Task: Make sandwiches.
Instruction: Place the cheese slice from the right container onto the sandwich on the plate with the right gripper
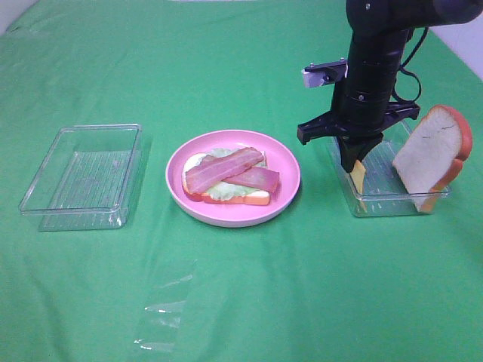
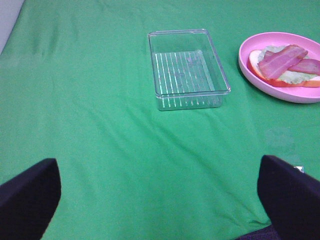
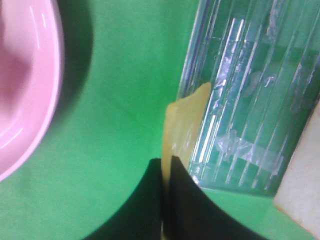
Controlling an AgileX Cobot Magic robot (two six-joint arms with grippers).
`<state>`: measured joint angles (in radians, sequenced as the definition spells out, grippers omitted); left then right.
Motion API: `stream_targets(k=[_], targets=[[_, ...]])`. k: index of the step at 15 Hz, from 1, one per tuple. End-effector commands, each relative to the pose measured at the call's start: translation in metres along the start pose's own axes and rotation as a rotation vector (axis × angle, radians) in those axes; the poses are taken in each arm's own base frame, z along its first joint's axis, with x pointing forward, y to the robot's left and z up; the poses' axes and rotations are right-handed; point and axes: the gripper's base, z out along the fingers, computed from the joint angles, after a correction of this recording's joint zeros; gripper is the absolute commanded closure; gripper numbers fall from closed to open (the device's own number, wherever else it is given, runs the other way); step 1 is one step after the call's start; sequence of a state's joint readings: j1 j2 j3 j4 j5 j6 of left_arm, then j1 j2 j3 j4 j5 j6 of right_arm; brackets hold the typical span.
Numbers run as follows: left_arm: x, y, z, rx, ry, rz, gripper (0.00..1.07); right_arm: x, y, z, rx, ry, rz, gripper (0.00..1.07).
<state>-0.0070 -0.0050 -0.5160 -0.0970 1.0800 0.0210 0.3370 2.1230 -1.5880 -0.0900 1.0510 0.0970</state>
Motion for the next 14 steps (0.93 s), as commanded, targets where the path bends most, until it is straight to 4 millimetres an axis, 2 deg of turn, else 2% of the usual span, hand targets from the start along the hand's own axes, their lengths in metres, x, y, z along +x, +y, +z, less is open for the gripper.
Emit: stream_targets(k=[1, 5, 6, 8, 12, 14], targets=[[0.001, -0.001, -0.002, 0.007, -0.018, -0.001, 0.07, -0.003, -0.002, -0.016, 0.006, 0.013, -0.011, 1.07], [0.001, -0.001, -0.002, 0.007, -0.018, -0.001, 0.07, -0.007, -0.004, -0.055, 0.007, -0.006, -0.033, 1.07], [0.001, -0.001, -0.002, 0.007, -0.018, -0.001, 0.07, -0.007, -0.006, -0.073, 0.008, -0.048, -0.028, 1.07], [0.001, -0.001, -0.002, 0.007, -0.018, -0.001, 0.07, -0.007, -0.007, -0.09, 0.005, -0.102, -0.027, 1.07], [0.001, -0.001, -0.002, 0.007, -0.018, -0.001, 0.07, -0.008, 0.0, -0.096, -0.065, -0.119, -0.026, 1.07], [0.001, -0.001, -0.002, 0.007, -0.018, -0.001, 0.07, -0.01, 0.017, -0.095, -0.109, -0.143, -0.054, 1.07]])
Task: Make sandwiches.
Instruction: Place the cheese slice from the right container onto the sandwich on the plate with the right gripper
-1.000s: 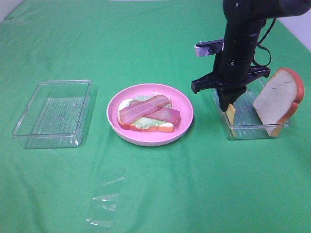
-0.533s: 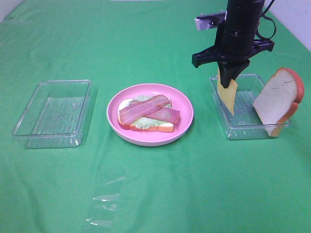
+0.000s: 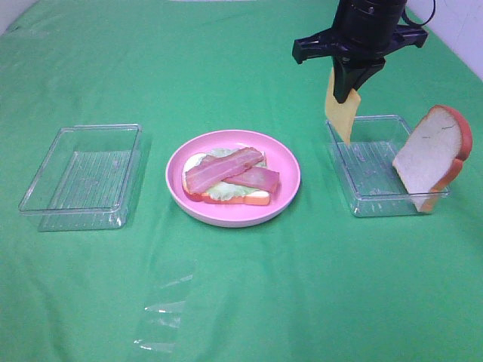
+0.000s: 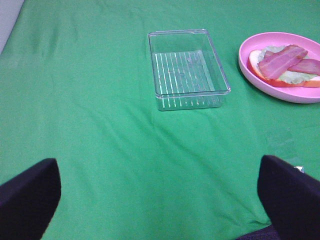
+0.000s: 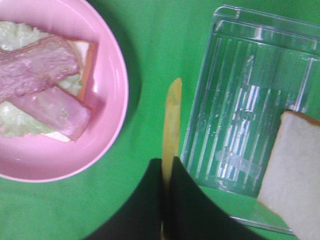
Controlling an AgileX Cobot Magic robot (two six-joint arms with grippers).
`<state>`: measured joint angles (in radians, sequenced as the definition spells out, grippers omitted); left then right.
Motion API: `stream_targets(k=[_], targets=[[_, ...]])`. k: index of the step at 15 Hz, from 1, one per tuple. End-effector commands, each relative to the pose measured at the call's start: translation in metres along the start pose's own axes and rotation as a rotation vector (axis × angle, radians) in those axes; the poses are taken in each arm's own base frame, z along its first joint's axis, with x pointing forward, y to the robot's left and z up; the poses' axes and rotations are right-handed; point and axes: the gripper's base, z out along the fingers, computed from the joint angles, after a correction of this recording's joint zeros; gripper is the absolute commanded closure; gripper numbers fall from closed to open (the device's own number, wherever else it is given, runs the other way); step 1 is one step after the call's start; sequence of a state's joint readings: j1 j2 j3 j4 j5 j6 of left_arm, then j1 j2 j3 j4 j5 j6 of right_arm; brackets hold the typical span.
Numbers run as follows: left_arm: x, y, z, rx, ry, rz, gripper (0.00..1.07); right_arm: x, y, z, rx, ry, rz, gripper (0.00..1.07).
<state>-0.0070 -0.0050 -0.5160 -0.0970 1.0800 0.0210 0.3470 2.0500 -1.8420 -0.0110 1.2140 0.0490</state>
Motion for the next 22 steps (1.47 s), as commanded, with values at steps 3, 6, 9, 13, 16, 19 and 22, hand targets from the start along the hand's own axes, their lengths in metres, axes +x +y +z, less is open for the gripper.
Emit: stream_targets(k=[3, 6, 9, 13, 16, 19, 22], targets=[[0.001, -0.001, -0.002, 0.007, -0.018, -0.001, 0.07, -0.003, 0.071, 0.012, -0.112, -0.055, -0.132, 1.07], [0.001, -0.001, -0.002, 0.007, -0.018, -0.001, 0.07, -0.002, 0.124, 0.02, -0.238, -0.127, -0.178, 1.07], [0.001, -0.001, -0.002, 0.007, -0.018, -0.001, 0.07, -0.003, 0.138, 0.031, -0.284, -0.125, -0.171, 1.07], [0.001, -0.001, -0.002, 0.007, -0.018, -0.001, 0.07, -0.006, 0.139, 0.057, -0.27, -0.099, -0.168, 1.07], [0.001, -0.001, -0.002, 0.007, -0.018, -0.001, 0.07, -0.009, 0.14, 0.064, -0.272, -0.11, -0.163, 1.07], [0.001, -0.001, -0.002, 0.007, -0.018, -0.001, 0.07, -0.01, 0.138, 0.079, -0.235, -0.087, -0.177, 1.07], [0.001, -0.001, -0.002, 0.007, -0.018, -0.001, 0.07, -0.011, 0.128, 0.1, -0.103, -0.063, -0.214, 1.07]])
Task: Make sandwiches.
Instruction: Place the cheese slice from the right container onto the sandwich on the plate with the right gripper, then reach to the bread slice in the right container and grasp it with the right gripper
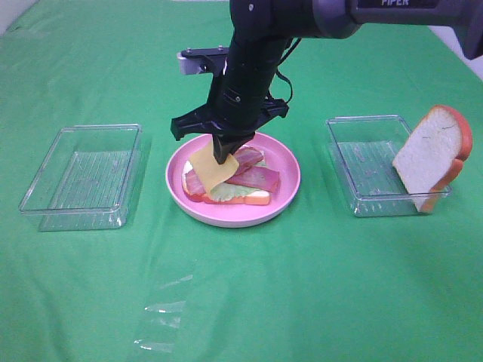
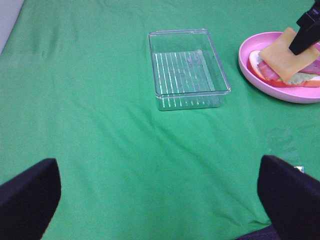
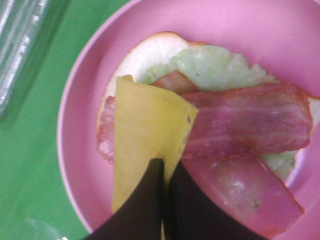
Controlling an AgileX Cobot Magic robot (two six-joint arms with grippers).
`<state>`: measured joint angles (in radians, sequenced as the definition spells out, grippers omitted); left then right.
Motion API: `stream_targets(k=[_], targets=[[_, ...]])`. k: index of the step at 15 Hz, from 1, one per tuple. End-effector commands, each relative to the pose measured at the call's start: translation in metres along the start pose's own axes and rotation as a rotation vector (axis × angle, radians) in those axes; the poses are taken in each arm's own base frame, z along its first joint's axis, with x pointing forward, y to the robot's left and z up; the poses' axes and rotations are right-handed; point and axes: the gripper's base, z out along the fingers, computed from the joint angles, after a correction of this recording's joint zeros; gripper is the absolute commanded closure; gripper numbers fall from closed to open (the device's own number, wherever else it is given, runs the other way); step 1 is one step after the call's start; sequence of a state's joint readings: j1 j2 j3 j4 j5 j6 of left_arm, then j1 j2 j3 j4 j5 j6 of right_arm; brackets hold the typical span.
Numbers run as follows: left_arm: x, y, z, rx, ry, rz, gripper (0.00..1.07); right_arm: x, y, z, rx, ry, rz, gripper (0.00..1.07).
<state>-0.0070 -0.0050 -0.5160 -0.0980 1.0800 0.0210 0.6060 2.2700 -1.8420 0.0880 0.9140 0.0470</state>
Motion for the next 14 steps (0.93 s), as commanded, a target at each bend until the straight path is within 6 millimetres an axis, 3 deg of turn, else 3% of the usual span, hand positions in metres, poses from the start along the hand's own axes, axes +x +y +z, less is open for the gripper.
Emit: stream_targets(k=[1, 7, 9, 10, 11, 12, 14], targets=[[0.001, -0.001, -0.002, 0.006, -0.018, -0.001, 0.07, 0.0, -0.004, 0.004, 0.036, 0.01, -0.008, 1.07], [0.001, -0.001, -0.002, 0.006, -0.018, -0.001, 0.07, 0.002, -0.008, 0.005, 0.087, 0.03, -0.042, 1.07], [0.001, -0.001, -0.002, 0.006, -0.018, -0.001, 0.07, 0.003, -0.008, 0.005, 0.086, 0.041, -0.044, 0.88], [0.001, -0.001, -0.002, 0.006, -0.018, -0.001, 0.07, 0.003, -0.009, 0.005, 0.092, 0.048, -0.064, 0.36], [0.001, -0.001, -0.002, 0.006, -0.018, -0.001, 0.07, 0.003, -0.01, 0.004, 0.101, 0.046, -0.08, 0.15], [0.001, -0.001, -0.002, 0.006, -0.018, -0.001, 0.07, 0.003, -0.011, 0.0, 0.117, 0.044, -0.09, 0.08], [0.001, -0.001, -0.002, 0.006, -0.018, -0.001, 0.07, 0.001, -0.013, -0.015, 0.156, 0.021, -0.109, 0.08]])
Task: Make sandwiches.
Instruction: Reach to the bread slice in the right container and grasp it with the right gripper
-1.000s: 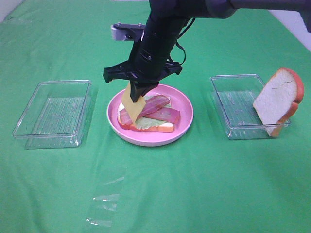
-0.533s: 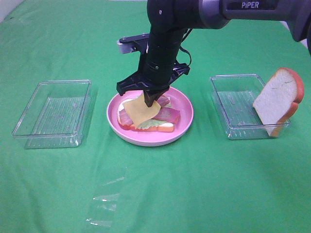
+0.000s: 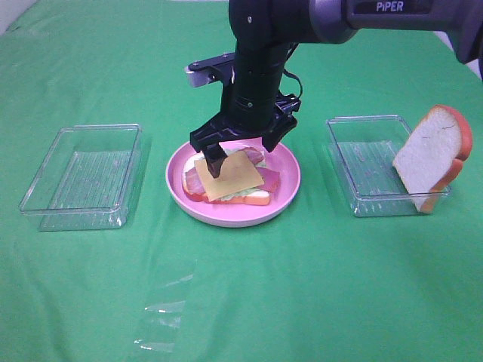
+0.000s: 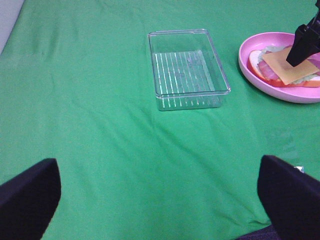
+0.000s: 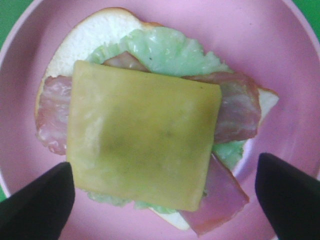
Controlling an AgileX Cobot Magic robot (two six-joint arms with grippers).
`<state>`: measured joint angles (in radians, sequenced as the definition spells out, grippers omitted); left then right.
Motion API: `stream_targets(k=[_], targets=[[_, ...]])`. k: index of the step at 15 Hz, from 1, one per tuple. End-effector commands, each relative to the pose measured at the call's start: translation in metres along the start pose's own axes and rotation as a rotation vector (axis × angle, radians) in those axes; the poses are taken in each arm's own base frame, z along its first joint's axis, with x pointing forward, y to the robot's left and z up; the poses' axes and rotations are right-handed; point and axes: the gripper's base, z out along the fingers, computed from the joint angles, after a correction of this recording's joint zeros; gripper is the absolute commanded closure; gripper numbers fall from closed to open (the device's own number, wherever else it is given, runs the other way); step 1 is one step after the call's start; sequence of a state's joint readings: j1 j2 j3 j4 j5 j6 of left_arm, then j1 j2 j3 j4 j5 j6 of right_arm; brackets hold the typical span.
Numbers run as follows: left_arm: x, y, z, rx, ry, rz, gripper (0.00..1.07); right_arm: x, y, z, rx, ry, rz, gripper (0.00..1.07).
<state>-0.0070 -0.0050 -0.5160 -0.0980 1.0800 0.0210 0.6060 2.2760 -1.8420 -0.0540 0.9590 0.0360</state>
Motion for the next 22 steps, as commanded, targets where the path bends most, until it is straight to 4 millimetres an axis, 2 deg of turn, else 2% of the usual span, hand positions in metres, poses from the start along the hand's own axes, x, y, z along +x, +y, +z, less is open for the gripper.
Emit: stream_targets(k=[1, 2, 7, 8, 10, 12, 14, 15, 16, 17, 20, 22], targets=[[0.001, -0.001, -0.002, 0.006, -0.018, -0.001, 0.07, -0.003, -0.006, -0.029, 0.051, -0.044, -0.03, 0.08], [0.001, -0.001, -0.002, 0.006, -0.018, -0.001, 0.07, -0.003, -0.007, -0.035, 0.061, -0.047, -0.033, 0.08], [0.001, -0.001, -0.002, 0.006, -0.018, -0.001, 0.07, -0.004, -0.031, -0.118, 0.248, -0.104, -0.037, 0.08], [0.001, -0.001, -0.002, 0.006, -0.018, -0.001, 0.07, -0.001, -0.051, -0.138, 0.274, -0.125, 0.014, 0.08], [0.001, -0.001, -0.002, 0.006, -0.018, -0.001, 0.07, 0.01, -0.088, -0.152, 0.292, -0.116, 0.098, 0.08], [0.001, -0.001, -0.002, 0.006, -0.018, -0.001, 0.07, 0.029, -0.14, -0.16, 0.309, -0.062, 0.2, 0.08], [0.001, -0.001, -0.002, 0.006, -0.018, -0.001, 0.07, 0.053, -0.189, -0.158, 0.287, -0.001, 0.342, 0.09], [0.001, -0.001, -0.002, 0.006, -0.018, -0.001, 0.07, 0.059, -0.201, -0.158, 0.277, 0.001, 0.378, 0.09], [0.001, -0.001, -0.002, 0.006, -0.018, -0.001, 0.07, 0.074, -0.229, -0.158, 0.214, -0.005, 0.467, 0.09], [0.001, -0.001, -0.002, 0.006, -0.018, -0.001, 0.07, 0.084, -0.243, -0.158, 0.175, -0.012, 0.501, 0.09], [0.001, -0.001, -0.002, 0.006, -0.018, -0.001, 0.07, 0.101, -0.269, -0.16, 0.094, -0.037, 0.583, 0.09], [0.001, -0.001, -0.002, 0.006, -0.018, -0.001, 0.07, 0.105, -0.273, -0.16, 0.086, -0.04, 0.597, 0.09]])
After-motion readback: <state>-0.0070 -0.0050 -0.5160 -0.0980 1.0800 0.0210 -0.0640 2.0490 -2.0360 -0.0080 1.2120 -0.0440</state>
